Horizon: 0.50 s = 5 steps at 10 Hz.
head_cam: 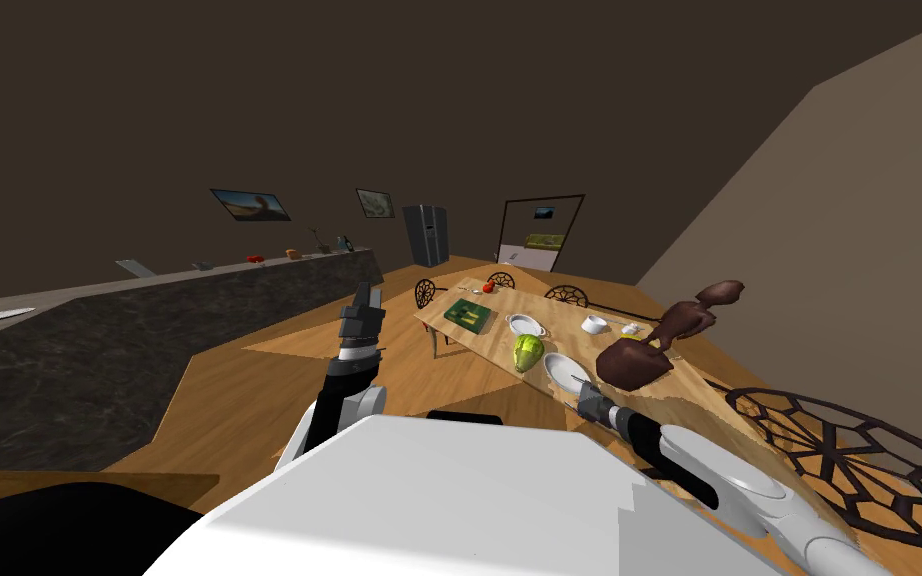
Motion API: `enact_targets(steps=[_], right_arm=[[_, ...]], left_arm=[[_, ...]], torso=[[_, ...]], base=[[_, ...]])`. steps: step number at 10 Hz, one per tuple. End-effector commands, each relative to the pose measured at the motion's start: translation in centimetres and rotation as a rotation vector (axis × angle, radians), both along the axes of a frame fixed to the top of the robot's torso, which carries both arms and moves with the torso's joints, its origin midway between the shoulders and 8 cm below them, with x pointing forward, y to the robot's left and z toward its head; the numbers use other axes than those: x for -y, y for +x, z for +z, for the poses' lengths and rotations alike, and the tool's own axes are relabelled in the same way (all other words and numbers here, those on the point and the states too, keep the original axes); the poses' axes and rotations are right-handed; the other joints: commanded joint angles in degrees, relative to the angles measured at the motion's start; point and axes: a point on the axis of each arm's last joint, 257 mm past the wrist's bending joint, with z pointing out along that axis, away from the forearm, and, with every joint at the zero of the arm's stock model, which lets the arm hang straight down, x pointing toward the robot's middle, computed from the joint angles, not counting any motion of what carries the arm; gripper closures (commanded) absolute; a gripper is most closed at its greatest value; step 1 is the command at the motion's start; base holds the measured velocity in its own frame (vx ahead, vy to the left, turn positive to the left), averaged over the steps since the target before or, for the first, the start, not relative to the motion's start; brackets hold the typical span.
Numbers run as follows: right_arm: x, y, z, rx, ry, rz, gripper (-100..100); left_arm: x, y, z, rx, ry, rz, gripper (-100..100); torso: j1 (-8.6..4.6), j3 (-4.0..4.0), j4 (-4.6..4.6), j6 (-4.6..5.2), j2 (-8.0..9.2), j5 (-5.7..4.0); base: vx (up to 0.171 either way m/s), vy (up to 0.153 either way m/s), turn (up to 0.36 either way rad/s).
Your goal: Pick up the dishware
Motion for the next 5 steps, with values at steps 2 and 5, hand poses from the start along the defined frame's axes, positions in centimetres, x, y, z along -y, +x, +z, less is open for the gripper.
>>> enact_targets(steps=[2, 5], right_arm=[[3.6, -2.2, -1.4, -0.062, -0.117, 0.032, -100], [6.2, -4.2, -2.3, -0.112, -0.204, 0.063, -100]], left_arm=[[0.0, 0.0, 0.0, 0.0, 0.0, 0.0, 0], [0.0, 0.0, 0.0, 0.0, 0.0, 0.0, 0]], torso=[[-0.06, 0.04, 0.02, 0.01, 0.06, -0.02], [-0.04, 0.06, 0.02, 0.01, 0.1, -0.01]], base=[[0.103, 0.058, 0.01], [0.093, 0.053, 0.002]])
